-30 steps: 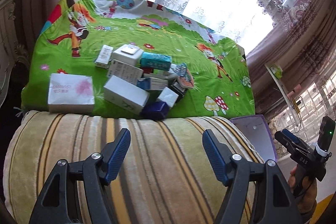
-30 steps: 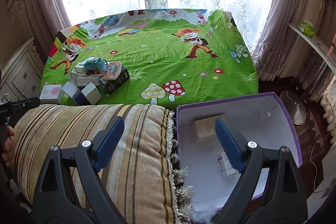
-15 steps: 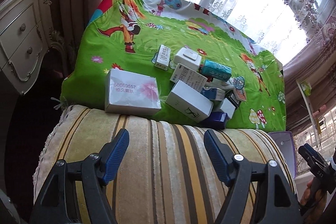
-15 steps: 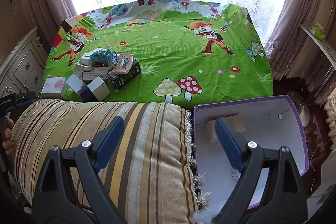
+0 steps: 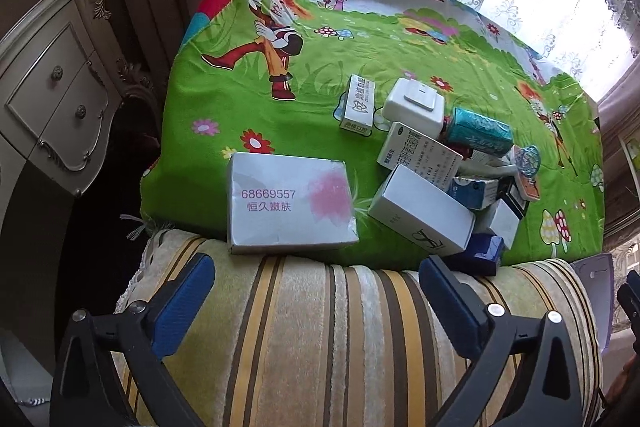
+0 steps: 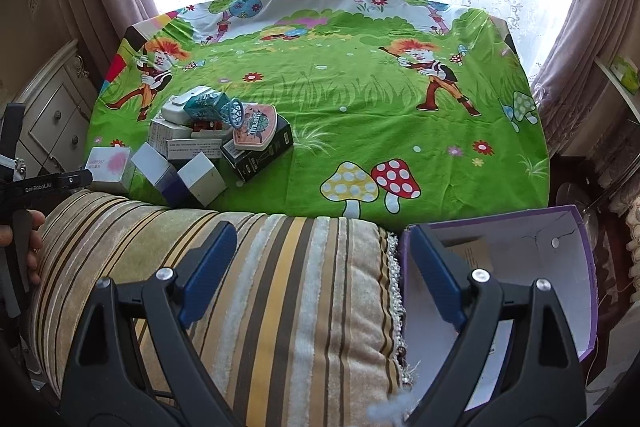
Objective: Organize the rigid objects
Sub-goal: 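Move both tools back from the purple-rimmed box to the box pile, then grasp the white box with pink print using the left tool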
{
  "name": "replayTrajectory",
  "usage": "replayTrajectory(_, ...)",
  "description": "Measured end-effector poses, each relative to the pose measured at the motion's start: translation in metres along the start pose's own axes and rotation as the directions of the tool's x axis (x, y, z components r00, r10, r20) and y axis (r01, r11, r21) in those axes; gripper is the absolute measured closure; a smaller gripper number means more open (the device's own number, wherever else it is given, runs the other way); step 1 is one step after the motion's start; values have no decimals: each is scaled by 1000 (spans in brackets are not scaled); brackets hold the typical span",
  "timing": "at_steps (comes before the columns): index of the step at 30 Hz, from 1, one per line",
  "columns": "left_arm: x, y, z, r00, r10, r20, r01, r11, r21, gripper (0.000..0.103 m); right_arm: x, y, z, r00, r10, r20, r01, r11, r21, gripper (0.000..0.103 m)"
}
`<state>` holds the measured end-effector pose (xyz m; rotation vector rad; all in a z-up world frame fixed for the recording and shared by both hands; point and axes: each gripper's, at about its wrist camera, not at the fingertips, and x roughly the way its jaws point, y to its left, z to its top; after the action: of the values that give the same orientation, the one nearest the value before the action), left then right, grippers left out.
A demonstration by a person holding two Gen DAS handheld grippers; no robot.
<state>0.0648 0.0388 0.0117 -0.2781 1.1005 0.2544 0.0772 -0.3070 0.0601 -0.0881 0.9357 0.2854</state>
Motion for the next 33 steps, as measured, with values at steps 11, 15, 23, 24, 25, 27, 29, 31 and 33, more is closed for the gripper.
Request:
replayTrajectory(11,31,-3,19,990,131,-54,-131,991,9,0,31,22,28,998,42,-49,-45,998,-54,13)
replayTrajectory(15,39,-3,22,987,143,-68,-143,990,18,0,44,33,39,996,58,-65,-63,995,-77,13)
replayTrajectory(23,57,-4,27,982,153,-107,-149,988,41,0,71,57,61,993,72,-95,-83,990,-114,13)
replayTrajectory(24,60,-4,28,982,155,-112,-151,988,44,0,75,60,64,992,74,-99,-85,990,-115,13)
replayTrajectory(25,62,-4,29,980,158,-116,-154,987,46,0,79,63,66,992,73,-106,-85,990,-116,13)
replayTrajectory(27,66,-4,29,978,166,-124,-162,986,47,0,88,68,71,990,80,-115,-94,989,-117,13)
replayTrajectory(29,70,-6,31,977,176,-122,-170,984,53,0,97,75,75,990,64,-122,-80,988,-130,13)
replayTrajectory(31,70,-6,31,976,184,-114,-178,982,58,3,106,80,79,991,48,-127,-66,987,-144,13)
replayTrajectory(33,71,-6,31,976,188,-108,-183,981,57,9,113,84,82,991,34,-128,-54,987,-153,13)
